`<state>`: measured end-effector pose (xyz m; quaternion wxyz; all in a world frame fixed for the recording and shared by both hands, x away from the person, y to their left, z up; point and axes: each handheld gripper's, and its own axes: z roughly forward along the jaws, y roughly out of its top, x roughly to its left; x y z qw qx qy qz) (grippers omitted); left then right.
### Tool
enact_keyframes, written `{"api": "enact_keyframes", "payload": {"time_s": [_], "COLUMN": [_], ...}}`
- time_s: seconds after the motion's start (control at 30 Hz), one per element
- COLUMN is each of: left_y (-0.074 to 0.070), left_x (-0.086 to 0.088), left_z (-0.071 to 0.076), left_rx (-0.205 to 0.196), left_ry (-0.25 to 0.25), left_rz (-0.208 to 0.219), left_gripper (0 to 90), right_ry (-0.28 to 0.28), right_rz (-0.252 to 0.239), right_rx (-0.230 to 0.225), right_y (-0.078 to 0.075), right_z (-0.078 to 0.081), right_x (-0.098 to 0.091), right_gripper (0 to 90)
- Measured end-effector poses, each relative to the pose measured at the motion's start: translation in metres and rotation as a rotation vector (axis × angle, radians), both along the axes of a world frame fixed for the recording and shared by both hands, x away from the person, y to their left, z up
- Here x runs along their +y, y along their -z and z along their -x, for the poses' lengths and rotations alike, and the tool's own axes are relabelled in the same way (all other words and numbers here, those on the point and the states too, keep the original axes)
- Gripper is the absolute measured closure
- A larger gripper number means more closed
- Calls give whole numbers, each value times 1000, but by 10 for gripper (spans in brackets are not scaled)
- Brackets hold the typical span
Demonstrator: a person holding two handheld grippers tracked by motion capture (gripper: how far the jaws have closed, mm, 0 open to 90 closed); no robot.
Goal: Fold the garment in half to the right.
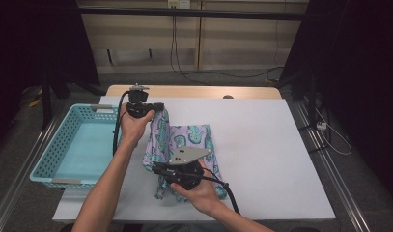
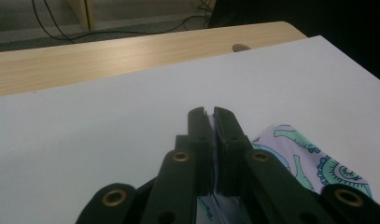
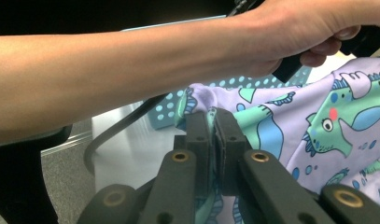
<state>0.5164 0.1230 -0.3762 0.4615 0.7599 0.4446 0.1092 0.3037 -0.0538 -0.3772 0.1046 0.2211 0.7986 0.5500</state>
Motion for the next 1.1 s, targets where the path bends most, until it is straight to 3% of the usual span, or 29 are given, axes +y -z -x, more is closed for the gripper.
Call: {"api": "enact_keyframes", "payload": {"time_s": [0.3,0.63,1.1], "left_y": [6,9,22], "left_x": [-18,-38,-62], "left_z": [-1,-2,-7], "left_rx": [14,13,38], "left_ry": [22,44,76], "left_rz": [34,43,17], "left_gripper": [868,867,867], "right_ry": [36,66,113], "right_rz": [5,10,26], "right_rx": [17,28,58], "right_y": [7,12,26], "right_z": [6,11,13], "right_x": [-22,-45,-71], "right_gripper": [868,868,867]}}
